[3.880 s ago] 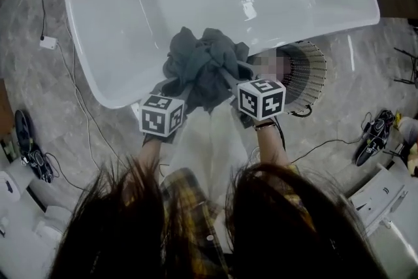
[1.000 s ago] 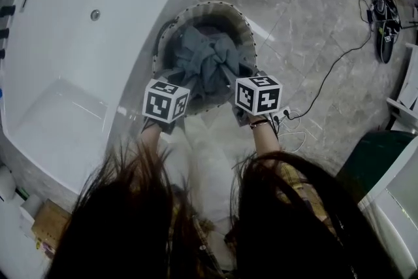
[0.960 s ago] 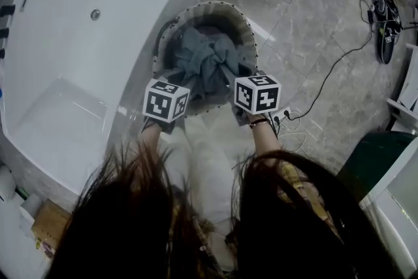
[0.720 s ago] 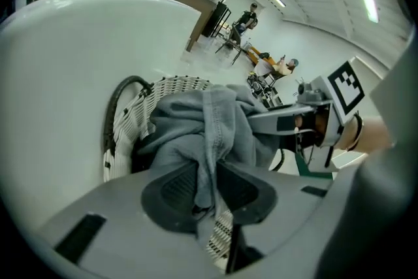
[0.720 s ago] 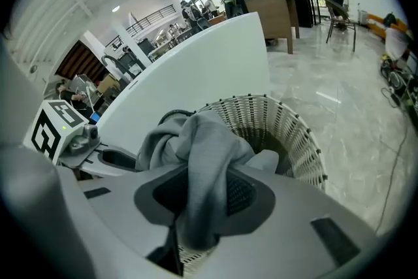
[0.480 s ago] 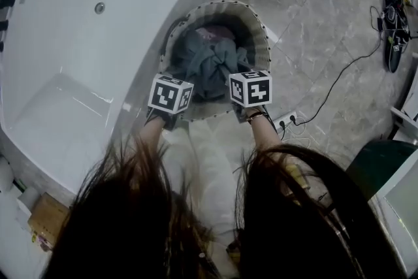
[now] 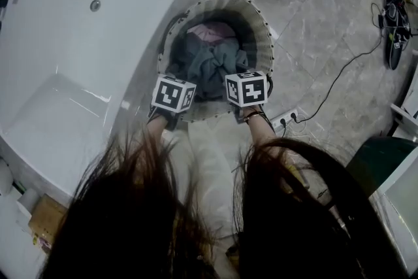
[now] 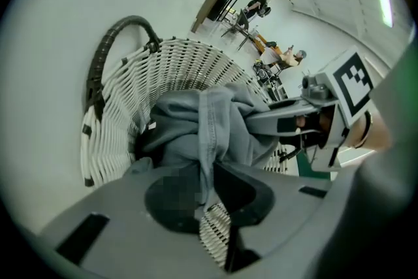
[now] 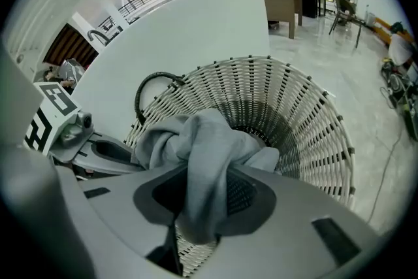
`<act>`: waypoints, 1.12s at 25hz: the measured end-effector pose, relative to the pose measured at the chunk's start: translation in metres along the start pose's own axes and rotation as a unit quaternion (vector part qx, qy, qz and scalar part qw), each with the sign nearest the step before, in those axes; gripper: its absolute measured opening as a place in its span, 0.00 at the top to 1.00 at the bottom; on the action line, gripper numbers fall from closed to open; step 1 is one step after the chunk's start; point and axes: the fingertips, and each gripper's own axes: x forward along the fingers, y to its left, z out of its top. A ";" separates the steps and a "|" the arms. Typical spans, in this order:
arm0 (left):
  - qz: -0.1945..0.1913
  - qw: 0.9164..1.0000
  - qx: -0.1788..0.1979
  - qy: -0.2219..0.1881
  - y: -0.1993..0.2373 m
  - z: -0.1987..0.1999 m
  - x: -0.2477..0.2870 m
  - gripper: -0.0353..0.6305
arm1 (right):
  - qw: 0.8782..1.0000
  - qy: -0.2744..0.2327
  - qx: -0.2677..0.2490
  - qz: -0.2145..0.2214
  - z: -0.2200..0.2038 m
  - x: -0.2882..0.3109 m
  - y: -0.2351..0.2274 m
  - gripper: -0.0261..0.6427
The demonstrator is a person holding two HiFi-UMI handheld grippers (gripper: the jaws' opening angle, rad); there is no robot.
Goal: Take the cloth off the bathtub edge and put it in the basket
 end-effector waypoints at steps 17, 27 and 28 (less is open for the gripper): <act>0.025 0.998 0.059 0.009 -0.002 0.002 -0.007 0.71 | 1.000 0.019 -0.014 -0.008 -0.007 0.000 0.014 0.64; 0.020 0.997 0.067 -0.019 -0.030 0.001 -0.042 0.69 | 1.000 0.000 -0.021 -0.007 -0.008 -0.037 0.037 0.63; 0.020 0.997 0.072 -0.022 -0.034 0.001 -0.047 0.69 | 1.000 -0.002 -0.028 -0.006 -0.008 -0.042 0.042 0.63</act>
